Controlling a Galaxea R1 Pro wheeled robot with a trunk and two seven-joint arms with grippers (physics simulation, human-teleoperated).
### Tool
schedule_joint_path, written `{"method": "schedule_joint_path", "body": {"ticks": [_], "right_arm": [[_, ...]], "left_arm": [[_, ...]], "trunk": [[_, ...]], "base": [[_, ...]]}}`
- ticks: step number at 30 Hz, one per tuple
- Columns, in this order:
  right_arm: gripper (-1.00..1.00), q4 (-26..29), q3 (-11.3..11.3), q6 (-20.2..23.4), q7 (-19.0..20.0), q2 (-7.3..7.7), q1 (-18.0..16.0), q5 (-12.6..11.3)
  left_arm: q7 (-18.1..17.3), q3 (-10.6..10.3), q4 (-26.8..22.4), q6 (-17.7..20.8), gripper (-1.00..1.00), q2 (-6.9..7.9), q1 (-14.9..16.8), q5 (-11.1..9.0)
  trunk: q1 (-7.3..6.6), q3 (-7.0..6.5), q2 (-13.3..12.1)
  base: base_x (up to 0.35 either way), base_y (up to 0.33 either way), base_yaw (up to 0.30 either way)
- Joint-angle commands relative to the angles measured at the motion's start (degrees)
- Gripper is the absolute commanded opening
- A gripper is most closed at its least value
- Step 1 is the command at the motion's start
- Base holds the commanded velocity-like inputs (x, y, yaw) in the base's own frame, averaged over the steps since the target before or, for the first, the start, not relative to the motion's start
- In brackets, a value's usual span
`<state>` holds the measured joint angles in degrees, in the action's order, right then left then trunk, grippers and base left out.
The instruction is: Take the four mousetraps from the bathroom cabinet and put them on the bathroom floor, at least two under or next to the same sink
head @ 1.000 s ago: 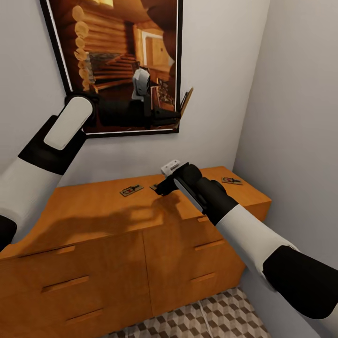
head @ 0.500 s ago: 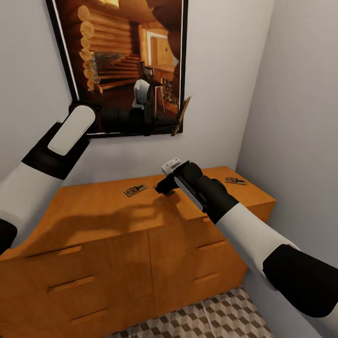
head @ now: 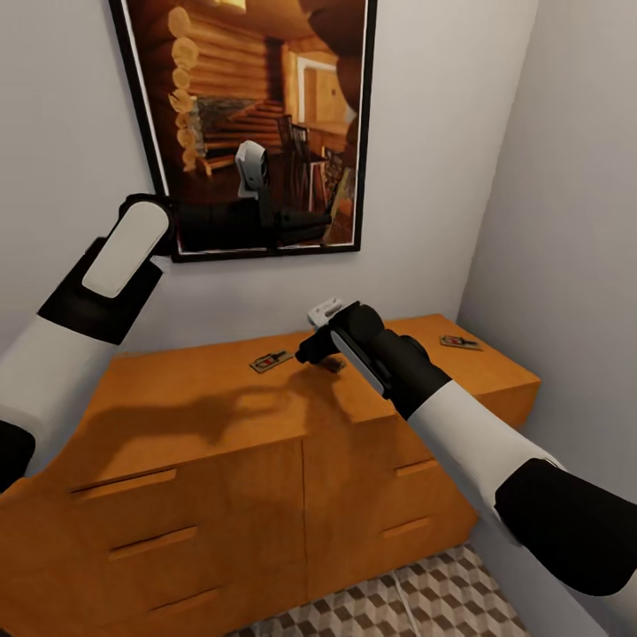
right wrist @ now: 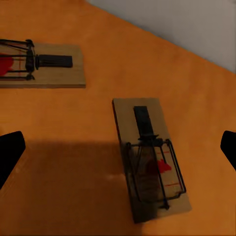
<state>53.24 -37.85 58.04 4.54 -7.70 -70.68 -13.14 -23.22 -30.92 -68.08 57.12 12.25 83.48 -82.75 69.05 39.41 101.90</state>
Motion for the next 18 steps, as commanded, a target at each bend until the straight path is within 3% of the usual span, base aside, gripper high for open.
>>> {"method": "schedule_joint_path", "body": {"ticks": [1, 7, 18], "right_arm": [[1.0, -0.03, -0.04, 0.22, 0.29, -0.02, -0.07, 0.23], [1.0, -1.33, -0.1, 0.28, 0.29, 0.04, -0.18, 0.25], [1.0, -4.86, -0.03, 0.37, 0.66, 0.17, -3.73, 0.25]], "left_arm": [[-0.63, 0.24, 0.0, -0.07, -1.0, 0.06, 0.07, 0.49], [-0.65, 2.17, -0.73, -0.08, -1.0, 0.06, 0.03, 0.5], [-0.6, 2.1, -1.17, -0.17, -1.0, -0.07, -0.21, 0.57]], "trunk": [[0.01, 0.06, 0.03], [0.01, 0.06, 0.03], [0.01, 0.06, 0.03]], "base": [[0.088, 0.236, 0.0], [0.03, 0.08, 0.0], [0.002, 0.005, 0.0]]}}
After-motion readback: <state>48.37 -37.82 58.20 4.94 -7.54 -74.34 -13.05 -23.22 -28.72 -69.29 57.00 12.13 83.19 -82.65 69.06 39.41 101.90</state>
